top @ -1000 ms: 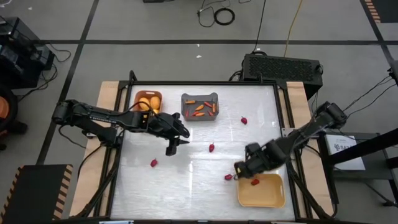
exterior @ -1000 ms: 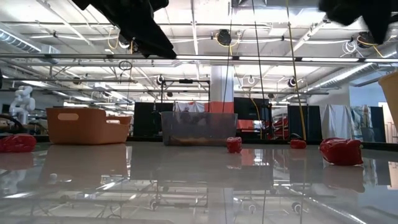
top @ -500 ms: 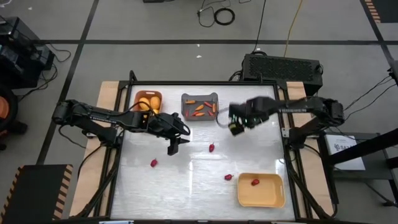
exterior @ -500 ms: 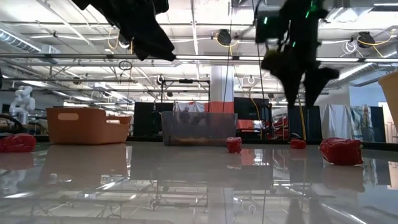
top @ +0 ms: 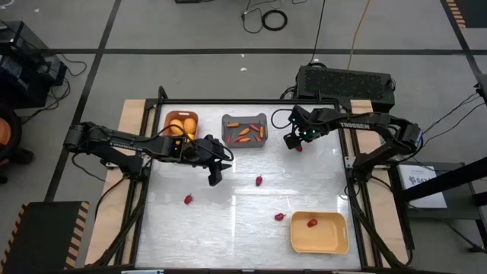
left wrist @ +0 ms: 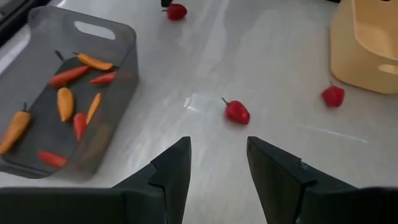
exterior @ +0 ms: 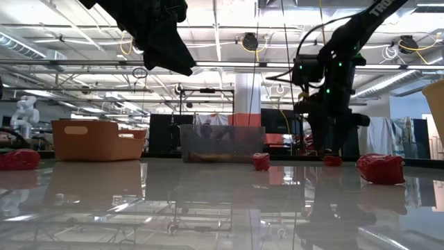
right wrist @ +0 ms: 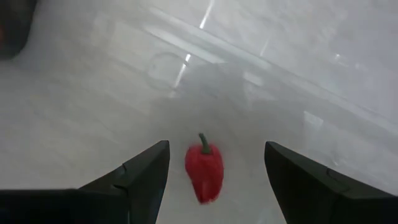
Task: Sort produce into baskets
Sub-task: Put the red chili pepper into the yellow bin
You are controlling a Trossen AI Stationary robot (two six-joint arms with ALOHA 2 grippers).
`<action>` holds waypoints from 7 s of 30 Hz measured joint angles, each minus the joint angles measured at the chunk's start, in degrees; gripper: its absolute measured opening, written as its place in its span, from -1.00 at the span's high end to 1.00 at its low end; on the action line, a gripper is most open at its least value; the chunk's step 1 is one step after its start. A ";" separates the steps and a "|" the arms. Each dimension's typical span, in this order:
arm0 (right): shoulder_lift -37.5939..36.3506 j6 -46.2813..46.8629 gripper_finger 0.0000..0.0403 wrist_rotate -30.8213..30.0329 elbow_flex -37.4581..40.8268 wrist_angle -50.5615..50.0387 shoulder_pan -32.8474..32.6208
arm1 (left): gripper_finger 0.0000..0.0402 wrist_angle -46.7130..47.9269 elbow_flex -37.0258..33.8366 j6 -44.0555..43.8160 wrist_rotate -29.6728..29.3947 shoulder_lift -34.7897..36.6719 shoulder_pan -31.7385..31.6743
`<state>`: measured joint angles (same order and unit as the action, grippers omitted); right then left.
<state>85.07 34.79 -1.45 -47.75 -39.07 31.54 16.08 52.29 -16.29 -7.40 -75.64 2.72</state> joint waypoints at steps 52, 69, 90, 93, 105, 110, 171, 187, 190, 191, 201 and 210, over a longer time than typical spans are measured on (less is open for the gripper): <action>-0.15 11.18 0.55 13.97 -2.45 2.30 -8.37 | 0.19 5.82 0.00 -1.14 -3.30 0.02 -0.08; -6.74 53.98 0.55 13.94 -15.06 -9.53 -51.48 | 0.19 -0.59 -4.51 11.26 0.68 0.02 0.09; -1.98 96.43 0.35 10.50 -15.00 -17.49 -74.69 | 0.19 -5.09 -6.86 13.81 11.79 0.02 0.29; -1.98 95.17 0.23 10.59 -15.00 -17.33 -74.38 | 0.19 -4.86 -6.86 13.68 11.87 0.02 0.58; -3.49 81.91 0.04 6.27 -15.82 -16.49 -67.44 | 0.19 -6.15 -6.86 13.77 10.79 0.02 1.05; -3.32 73.71 0.07 -5.60 -17.40 -15.63 -61.54 | 0.19 -9.62 -6.84 13.99 9.90 -0.46 1.05; 25.64 42.26 0.54 0.96 -29.55 0.54 -40.72 | 0.19 10.39 -6.84 9.59 9.88 -0.52 2.56; 4.91 48.47 0.55 6.24 -29.60 -22.09 -52.15 | 0.19 4.29 -6.84 11.08 9.90 -0.55 2.56; 3.30 53.39 0.55 6.53 -29.60 -26.19 -56.48 | 0.19 3.59 -6.84 10.80 9.90 -0.55 2.56; 2.97 54.68 0.55 6.60 -29.60 -26.94 -57.98 | 0.19 3.53 -6.84 10.79 9.90 -0.54 2.56; 2.76 65.67 0.55 7.38 -29.50 -29.51 -67.60 | 0.19 -1.54 -6.84 10.75 9.90 -0.55 2.56; 2.78 67.11 0.49 7.34 -29.36 -32.76 -69.60 | 0.19 -4.14 -6.82 4.67 9.94 -0.55 2.56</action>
<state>87.85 101.90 5.89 -77.10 -71.83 -38.06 11.94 45.47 -11.62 2.54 -76.18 5.28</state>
